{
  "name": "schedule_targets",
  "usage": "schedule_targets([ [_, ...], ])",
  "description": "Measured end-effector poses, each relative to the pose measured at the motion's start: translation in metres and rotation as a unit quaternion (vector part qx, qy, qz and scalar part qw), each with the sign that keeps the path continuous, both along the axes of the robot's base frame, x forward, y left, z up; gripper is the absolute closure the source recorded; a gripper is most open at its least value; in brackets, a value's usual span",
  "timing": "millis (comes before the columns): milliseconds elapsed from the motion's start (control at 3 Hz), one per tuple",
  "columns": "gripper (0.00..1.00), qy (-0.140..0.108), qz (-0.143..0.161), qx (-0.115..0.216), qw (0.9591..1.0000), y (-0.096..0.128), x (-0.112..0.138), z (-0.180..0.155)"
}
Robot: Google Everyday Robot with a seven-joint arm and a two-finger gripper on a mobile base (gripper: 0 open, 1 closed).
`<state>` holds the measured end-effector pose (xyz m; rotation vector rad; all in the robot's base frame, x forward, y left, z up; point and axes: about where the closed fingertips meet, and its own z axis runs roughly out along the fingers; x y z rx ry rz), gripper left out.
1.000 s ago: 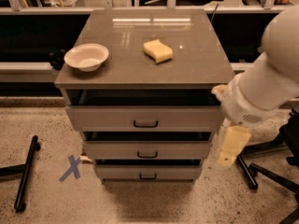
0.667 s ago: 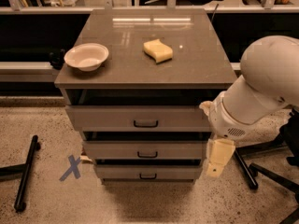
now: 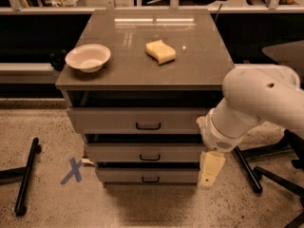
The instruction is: Open middle drawer
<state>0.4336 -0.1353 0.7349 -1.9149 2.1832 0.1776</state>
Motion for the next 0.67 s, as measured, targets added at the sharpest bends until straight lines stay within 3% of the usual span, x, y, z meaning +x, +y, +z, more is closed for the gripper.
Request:
schedule_targets([
  [333,0.0,0.017,0.001,-0.001,0.9999,0.008,0.006,-0.062],
  [667,0.0,0.045,0.001,0.023,0.9987,0.021,0.009,-0.134],
])
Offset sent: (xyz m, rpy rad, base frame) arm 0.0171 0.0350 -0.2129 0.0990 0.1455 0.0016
